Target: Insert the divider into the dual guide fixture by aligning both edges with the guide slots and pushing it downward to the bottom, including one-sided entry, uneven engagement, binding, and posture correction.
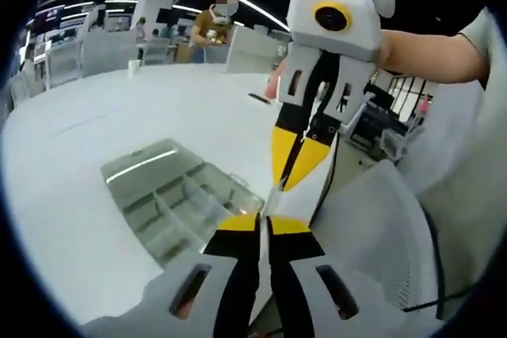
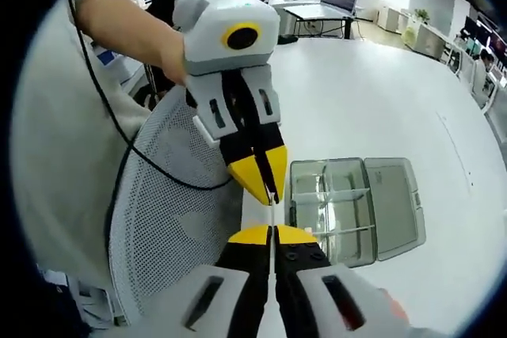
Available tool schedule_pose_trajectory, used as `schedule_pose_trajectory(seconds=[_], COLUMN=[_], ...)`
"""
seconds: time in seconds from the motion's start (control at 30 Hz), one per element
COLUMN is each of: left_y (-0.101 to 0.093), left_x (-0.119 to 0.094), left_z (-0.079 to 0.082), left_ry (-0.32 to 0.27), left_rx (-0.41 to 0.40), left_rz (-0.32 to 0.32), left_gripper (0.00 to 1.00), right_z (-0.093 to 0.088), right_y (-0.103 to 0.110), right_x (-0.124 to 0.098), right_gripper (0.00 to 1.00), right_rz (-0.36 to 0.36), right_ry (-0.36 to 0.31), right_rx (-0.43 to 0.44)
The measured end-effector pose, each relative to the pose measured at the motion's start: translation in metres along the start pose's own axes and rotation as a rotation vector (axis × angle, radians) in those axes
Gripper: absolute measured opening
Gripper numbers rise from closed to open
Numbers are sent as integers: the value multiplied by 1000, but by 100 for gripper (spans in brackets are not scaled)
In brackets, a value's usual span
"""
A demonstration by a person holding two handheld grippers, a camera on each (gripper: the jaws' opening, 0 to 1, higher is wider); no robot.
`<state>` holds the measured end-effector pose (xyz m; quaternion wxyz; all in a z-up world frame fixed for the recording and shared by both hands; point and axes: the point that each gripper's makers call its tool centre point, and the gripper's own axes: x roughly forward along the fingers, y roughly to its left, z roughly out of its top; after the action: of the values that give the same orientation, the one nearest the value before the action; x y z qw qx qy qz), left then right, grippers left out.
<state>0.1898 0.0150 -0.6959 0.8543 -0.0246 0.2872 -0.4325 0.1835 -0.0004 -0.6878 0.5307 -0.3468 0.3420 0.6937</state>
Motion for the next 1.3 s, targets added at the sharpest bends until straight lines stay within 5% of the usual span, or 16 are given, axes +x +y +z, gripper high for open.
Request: schedule_pose_trajectory(seconds=[0.6,1.3], left_y=[14,29], left_x=[-5,-16], left_z=[8,9], left_ry=[-42,-42], left_rx=[-29,-1], left_rz=[53,126], left_gripper=[3,24], right_z=[5,6], right_y=[-13,-52], right_x=[0,-8], right_gripper=[0,0], right_rz=[-34,-85], right_ry=[76,235], right_rx=[-39,-18])
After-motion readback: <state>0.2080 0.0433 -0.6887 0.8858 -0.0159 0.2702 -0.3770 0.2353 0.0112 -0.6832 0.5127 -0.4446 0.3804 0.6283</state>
